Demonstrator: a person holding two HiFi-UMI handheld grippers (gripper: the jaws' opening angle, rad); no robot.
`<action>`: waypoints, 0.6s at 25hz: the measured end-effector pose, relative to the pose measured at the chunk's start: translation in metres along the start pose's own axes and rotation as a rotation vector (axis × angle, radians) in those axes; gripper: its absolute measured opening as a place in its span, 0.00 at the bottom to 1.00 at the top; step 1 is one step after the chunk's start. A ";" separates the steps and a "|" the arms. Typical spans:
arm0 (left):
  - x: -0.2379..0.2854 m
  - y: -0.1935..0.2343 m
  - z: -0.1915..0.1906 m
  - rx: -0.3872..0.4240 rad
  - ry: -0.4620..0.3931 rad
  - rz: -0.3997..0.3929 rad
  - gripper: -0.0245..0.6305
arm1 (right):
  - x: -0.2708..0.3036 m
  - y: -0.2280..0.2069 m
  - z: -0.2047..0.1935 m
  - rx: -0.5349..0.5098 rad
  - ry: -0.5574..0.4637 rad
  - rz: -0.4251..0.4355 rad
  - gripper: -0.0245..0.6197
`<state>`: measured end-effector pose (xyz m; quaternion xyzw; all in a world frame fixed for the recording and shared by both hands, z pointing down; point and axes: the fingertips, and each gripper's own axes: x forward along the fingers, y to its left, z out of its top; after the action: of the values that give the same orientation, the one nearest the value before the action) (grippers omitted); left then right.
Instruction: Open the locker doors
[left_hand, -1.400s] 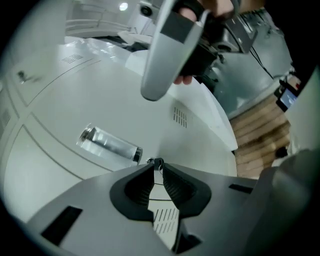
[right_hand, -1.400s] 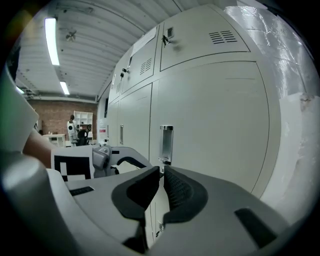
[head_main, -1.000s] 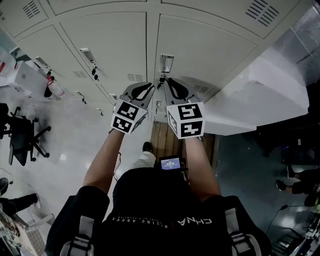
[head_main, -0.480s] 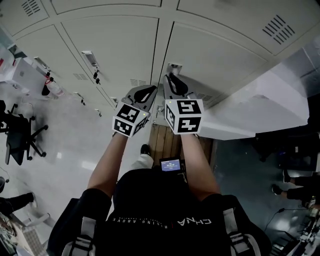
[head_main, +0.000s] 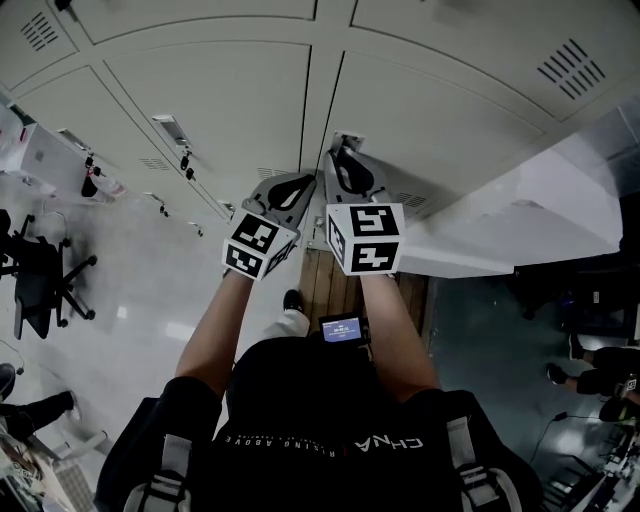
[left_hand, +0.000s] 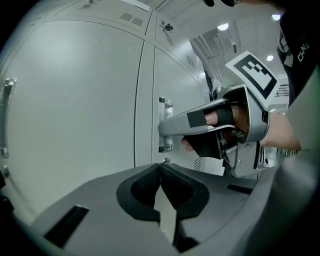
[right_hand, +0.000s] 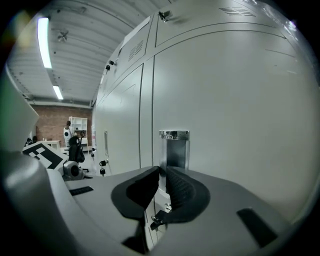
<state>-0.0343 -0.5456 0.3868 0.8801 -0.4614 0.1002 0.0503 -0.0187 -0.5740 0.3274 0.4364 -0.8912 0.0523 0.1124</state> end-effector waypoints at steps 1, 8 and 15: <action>0.001 0.000 0.002 0.000 -0.005 -0.009 0.07 | 0.000 0.000 0.000 -0.010 0.001 0.004 0.12; -0.002 -0.008 0.009 -0.015 -0.067 -0.140 0.07 | -0.002 0.001 -0.001 -0.040 0.026 0.034 0.12; -0.016 -0.026 -0.008 -0.064 -0.004 -0.276 0.19 | -0.034 0.017 -0.011 -0.057 0.027 0.124 0.12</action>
<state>-0.0225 -0.5167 0.3914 0.9333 -0.3392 0.0759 0.0908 -0.0100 -0.5352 0.3302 0.3764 -0.9160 0.0398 0.1334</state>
